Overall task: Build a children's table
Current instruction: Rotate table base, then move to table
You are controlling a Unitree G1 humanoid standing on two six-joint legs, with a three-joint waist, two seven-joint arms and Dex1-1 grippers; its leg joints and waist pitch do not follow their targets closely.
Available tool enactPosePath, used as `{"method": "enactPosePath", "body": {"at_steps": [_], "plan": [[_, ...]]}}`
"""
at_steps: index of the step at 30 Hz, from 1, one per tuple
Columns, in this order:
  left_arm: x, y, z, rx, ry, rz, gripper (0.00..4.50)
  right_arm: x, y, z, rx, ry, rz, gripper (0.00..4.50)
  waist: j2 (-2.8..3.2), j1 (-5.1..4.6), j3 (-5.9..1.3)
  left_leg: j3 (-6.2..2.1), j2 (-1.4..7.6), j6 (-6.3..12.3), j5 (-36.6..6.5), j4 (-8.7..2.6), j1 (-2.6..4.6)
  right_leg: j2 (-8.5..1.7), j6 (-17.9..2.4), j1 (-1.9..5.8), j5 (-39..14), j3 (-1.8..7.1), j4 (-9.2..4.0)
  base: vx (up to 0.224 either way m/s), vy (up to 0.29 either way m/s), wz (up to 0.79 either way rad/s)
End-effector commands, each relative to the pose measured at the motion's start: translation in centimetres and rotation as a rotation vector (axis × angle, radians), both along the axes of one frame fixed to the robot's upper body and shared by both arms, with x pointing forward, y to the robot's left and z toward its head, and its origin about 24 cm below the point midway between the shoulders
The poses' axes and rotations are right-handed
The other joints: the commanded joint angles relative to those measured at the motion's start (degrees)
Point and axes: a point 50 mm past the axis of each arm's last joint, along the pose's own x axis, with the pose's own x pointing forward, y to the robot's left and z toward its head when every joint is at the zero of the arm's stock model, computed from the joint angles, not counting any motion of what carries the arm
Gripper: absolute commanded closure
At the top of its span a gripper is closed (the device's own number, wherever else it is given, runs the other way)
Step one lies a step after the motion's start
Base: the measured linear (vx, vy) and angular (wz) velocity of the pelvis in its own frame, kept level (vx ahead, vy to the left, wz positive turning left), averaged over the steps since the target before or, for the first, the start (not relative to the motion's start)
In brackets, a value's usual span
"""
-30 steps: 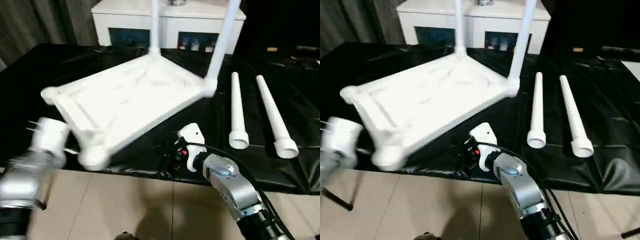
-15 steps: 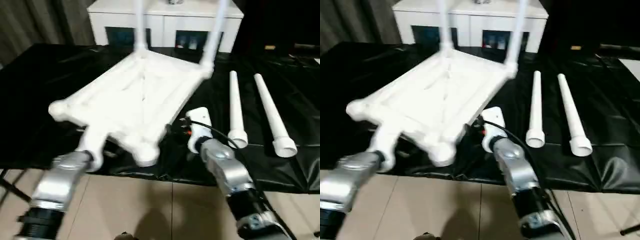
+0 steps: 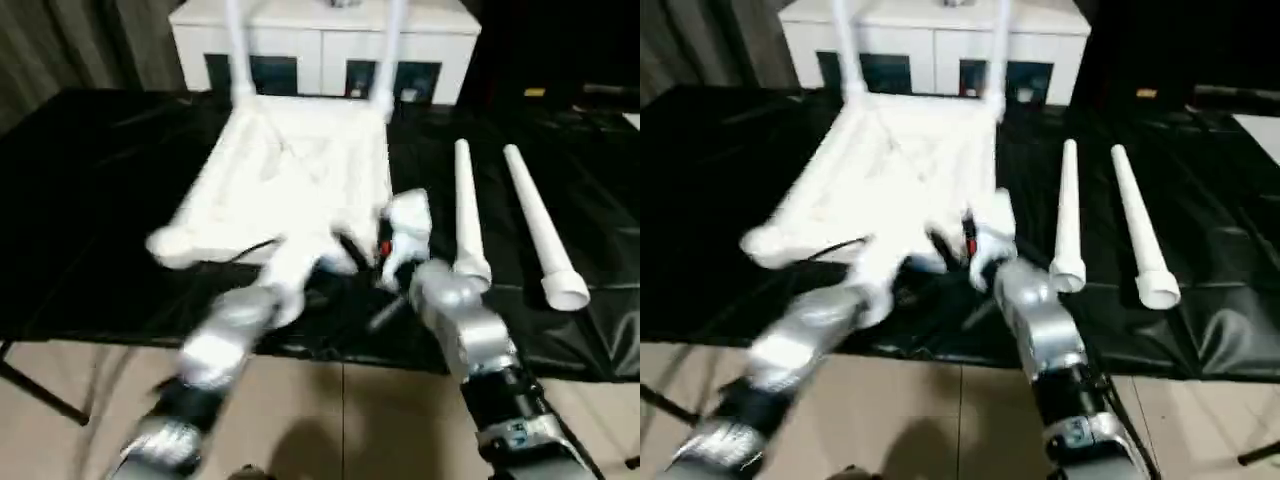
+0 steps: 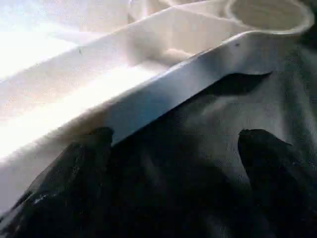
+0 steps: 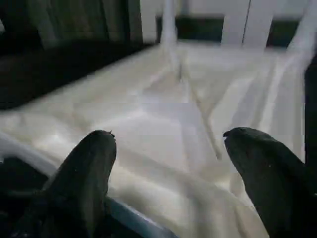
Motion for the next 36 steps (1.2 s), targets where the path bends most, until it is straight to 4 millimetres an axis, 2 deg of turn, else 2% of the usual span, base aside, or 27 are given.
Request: {"method": "enactPosePath", "body": {"at_steps": [1, 2, 4, 6, 7, 8, 9, 11, 13, 14, 19, 20, 21, 22, 23, 24, 25, 26, 27, 28, 29, 31, 32, 33, 34, 35, 36], "plan": [[1.1, 0.1, 0.9, 0.011, -0.074, 0.033, 0.01, -0.2, -0.9, 0.8, 0.01, -0.023, -0.027, 0.52, 0.07, -0.11, -3.83, -0.23, 1.29, -0.71, -7.9, -3.89, 1.01, -3.63, -9.8, 2.76, 4.5, 2.3, -3.99, 0.0, 0.0, 0.0], [1.3, -0.1, 1.1, 0.011, -0.091, 0.035, 0.01, -0.4, -1.2, 0.9, 0.001, -0.025, -0.034, 0.52, 1.3, -0.09, -3.87, -0.43, 1.33, -0.72, -7.6, -3.87, 0.97, -3.74, -10.3, 2.72, 5.5, 2.2, -3.73, 0.0, 0.0, 0.0], [1.6, 0.1, 1.7, 0.005, -0.13, 0.035, 0.01, -1.0, -2.0, 0.8, -0.031, -0.031, -0.071, 0.52, 1.44, -0.36, -4.01, -0.47, 1.33, -1.01, -8.2, -3.75, 1.08, -3.62, -10.5, 2.97, 7.2, 2.14, -3.81, 0.0, 0.0, 0.0], [1.6, 0.4, 2.0, -0.012, -0.145, 0.038, 0.01, -1.3, -2.3, 0.7, -0.035, -0.029, -0.087, 0.52, 1.01, -0.48, -4.01, -0.41, 1.12, -0.19, -6.4, -3.63, 0.71, -3.63, -11.3, 3.32, 9.8, 2.12, -3.56, 0.0, 0.0, 0.0], [1.3, 0.8, 2.5, -0.038, -0.182, 0.028, 0.01, -1.7, -2.6, 0.7, -0.046, -0.032, -0.116, 0.52, 1.79, -0.46, -4.11, -0.41, 1.12, 0.39, -6.5, -3.45, 0.81, -3.74, -11.9, 3.1, 9.5, 2.08, -3.49, 0.0, 0.0, 0.0], [1.1, 1.0, 2.8, -0.059, -0.213, 0.022, 0.01, -1.9, -2.9, 0.7, -0.055, -0.033, -0.139, 0.52, 1.48, -0.61, -4.06, -0.38, 1.27, 0.93, -6.0, -3.45, 0.59, -3.76, -12.2, 3.32, 9.4, 2.12, -3.62, 0.0, 0.0, 0.0], [0.7, 1.5, 3.3, -0.089, -0.24, 0.034, 0.01, -2.2, -3.3, 0.5, -0.061, -0.017, -0.169, 0.52, 1.93, -0.59, -4.02, -0.47, 1.35, 0.87, -5.9, -3.5, 0.65, -3.73, -12.5, 3.23, 9.4, 2.07, -3.45, 0.0, 0.0, 0.0], [-0.3, 3.7, 4.2, -0.152, -0.315, 0.195, 0.01, -3.2, -4.0, -0.1, -0.095, 0.001, -0.25, 0.52, 1.93, -1.19, -3.93, -0.31, 1.47, 1.49, -6.7, -3.56, 0.64, -3.52, -12.7, 3.04, 8.1, 1.98, -3.65, 0.0, 0.0, 0.0], [-0.4, 4.2, 4.4, -0.157, -0.342, 0.23, 0.01, -3.5, -4.1, -0.1, -0.1, -0.002, -0.256, 0.52, 2.27, -1.61, -3.67, -0.28, 1.41, 1.39, -9.9, -3.84, 0.83, -3.37, -12.2, 2.73, 2.5, 1.89, -4.21, 0.0, 0.0, 0.0], [-1.2, 5.2, 4.9, -0.158, -0.424, 0.266, 0.01, -4.1, -4.3, -0.2, -0.09, -0.022, -0.284, 0.52, 2.0, -1.53, -3.54, -0.35, 1.65, 1.14, -11.7, -4.06, 0.99, -3.63, -11.6, 2.68, -1.6, 2.04, -4.55, 0.0, 0.0, 0.0], [-2.6, 7.5, 5.3, -0.216, -0.458, 0.429, 0.01, -4.4, -3.5, -0.5, 0.039, 0.031, -0.291, 0.52, 1.59, -2.16, -3.01, -0.21, 1.63, 0.41, -15.2, -4.71, 1.01, -3.4, -9.3, 1.87, -9.7, 2.21, -5.41, 0.0, 0.0, 0.0], [-2.6, 7.5, 5.3, -0.216, -0.458, 0.429, 0.01, -4.4, -3.5, -0.5, 0.039, 0.031, -0.291, 0.52, 1.86, -2.11, -3.01, -0.29, 1.66, 0.07, -15.3, -4.73, 1.0, -3.45, -9.0, 1.81, -10.6, 2.2, -5.38, 0.0, 0.0, 0.0], [-2.6, 7.7, 5.5, -0.245, -0.453, 0.457, 0.01, -4.2, -2.8, -0.4, 0.047, 0.029, -0.26, 0.52, 2.46, -2.42, -3.22, 1.62, 2.12, -2.94, -16.8, -3.14, 3.5, -1.69, -6.9, -0.54, -13.6, 3.86, -6.89, 0.0, 0.0, 0.0], [-2.5, 7.6, 5.9, -0.26, -0.458, 0.465, 0.01, -4.0, -2.5, -0.5, 0.044, 0.03, -0.249, 0.52, 1.5, -2.69, -2.55, 2.56, 1.14, -6.74, -23.9, -2.43, 5.51, 0.66, -5.4, -1.61, -21.7, 3.71, -7.28, -0.055, 0.001, -0.36], [-2.3, 7.5, 6.1, -0.263, -0.462, 0.474, 0.01, -3.9, -2.3, -0.5, 0.039, 0.029, -0.239, 0.52, 1.46, -2.41, -1.93, 2.67, 1.08, -7.43, -28.5, -2.97, 7.22, 2.12, -3.7, -2.11, -26.2, 3.48, -7.52, -0.055, 0.001, -0.36], [-2.3, 7.5, 6.3, -0.263, -0.466, 0.482, 0.01, -3.8, -2.1, -0.6, 0.036, 0.029, -0.235, 0.52, 1.48, -2.7, -1.72, 2.53, 1.27, -7.11, -31.1, -3.25, 8.45, 2.62, -3.1, -2.56, -27.1, 3.15, -7.48, -0.028, -0.028, -0.61], [-2.2, 7.4, 6.4, -0.265, -0.467, 0.482, 0.01, -3.8, -2.0, -0.6, 0.029, 0.031, -0.229, 0.52, 1.66, -3.07, -1.13, 2.09, 1.84, -5.74, -36.6, -3.94, 10.9, 3.01, -3.4, -3.2, -29.6, 2.39, -7.47, 0.02, -0.006, -0.68], [-1.9, 7.2, 6.6, -0.259, -0.469, 0.479, 0.01, -3.6, -1.7, -0.7, 0.005, 0.022, -0.221, 0.52, 0.99, -3.21, -0.2, 0.09, 1.36, -1.73, -39.4, -6.2, 6.36, 0.49, -3.8, 1.01, -28.8, 0.75, -6.82, 0.053, 0.029, -0.9], [-1.8, 7.1, 6.6, -0.255, -0.47, 0.477, 0.01, -3.5, -1.7, -0.7, -0.003, 0.026, -0.22, 0.52, 1.83, -3.93, -0.73, -0.01, 0.66, -0.26, -40.7, -6.24, 6.36, -0.94, -2.8, 2.57, -34.4, 0.37, -7.76, 0.052, 0.056, -0.59], [-1.7, 7.1, 6.6, -0.253, -0.471, 0.478, 0.01, -3.3, -1.6, -0.7, -0.012, 0.024, -0.215, 0.52, 1.89, -4.34, -1.12, -0.04, 0.32, 0.23, -39.5, -5.98, 6.69, -1.49, -3.2, 2.87, -35.2, 0.36, -8.14, 0.074, 0.055, -0.38], [-1.7, 7.1, 6.6, -0.251, -0.471, 0.481, 0.01, -3.3, -1.5, -0.7, -0.012, 0.024, -0.211, 0.52, 1.7, -4.78, -1.47, -0.1, -0.08, 0.99, -34.0, -5.97, 4.91, -2.41, -3.6, 5.38, -34.6, 0.24, -8.61, 0.0, 0.0, 0.0], [-1.8, 7.2, 6.4, -0.242, -0.457, 0.49, 0.01, -3.2, -1.3, -0.7, 0.003, 0.031, -0.19, 0.52, 0.99, -5.21, -2.55, 0.07, -0.83, 2.54, -24.4, -5.72, 3.07, -3.07, -4.3, 7.76, -32.0, 0.8, -8.9, 0.08, 0.045, -0.25], [-1.8, 7.2, 6.4, -0.24, -0.456, 0.491, 0.01, -3.2, -1.3, -0.7, -0.001, 0.029, -0.183, 0.52, 0.9, -5.52, -3.16, 0.11, -1.6, 4.47, -19.1, -5.3, 2.92, -2.72, -7.0, 8.46, -27.3, 1.25, -8.62, 0.086, 0.041, -0.2], [-1.8, 7.3, 6.3, -0.239, -0.457, 0.492, 0.01, -3.2, -1.2, -0.7, -0.005, 0.027, -0.178, 0.52, 0.9, -5.52, -3.16, 0.11, -1.6, 4.47, -19.1, -5.3, 2.92, -2.72, -7.0, 8.46, -27.3, 1.25, -8.62, 0.123, 0.012, -0.02], [-1.9, 7.3, 6.2, -0.236, -0.45, 0.496, 0.01, -3.2, -1.2, -0.7, -0.009, 0.03, -0.167, 0.52, 1.01, -5.87, -3.73, 0.32, -2.08, 7.18, -13.5, -4.71, 3.63, -1.89, -12.7, 8.64, -19.0, 1.36, -8.0, 0.15, -0.009, 0.12], [-1.9, 7.4, 6.2, -0.233, -0.449, 0.498, 0.01, -3.2, -1.1, -0.8, -0.003, 0.034, -0.163, 0.52, 1.26, -6.05, -4.0, 0.32, -1.88, 8.84, -11.7, -4.7, 4.82, -1.37, -16.3, 8.29, -13.8, 1.05, -7.4, 0.245, -0.008, 0.16], [-2.0, 7.6, 6.1, -0.227, -0.448, 0.502, 0.01, -3.2, -1.1, -0.9, 0.002, 0.04, -0.157, 0.52, 1.23, -5.94, -4.4, 0.18, -2.25, 10.46, -7.9, -4.32, 4.65, -0.82, -18.2, 9.3, -7.0, 1.03, -6.57, 0.176, -0.007, 0.13]]}}
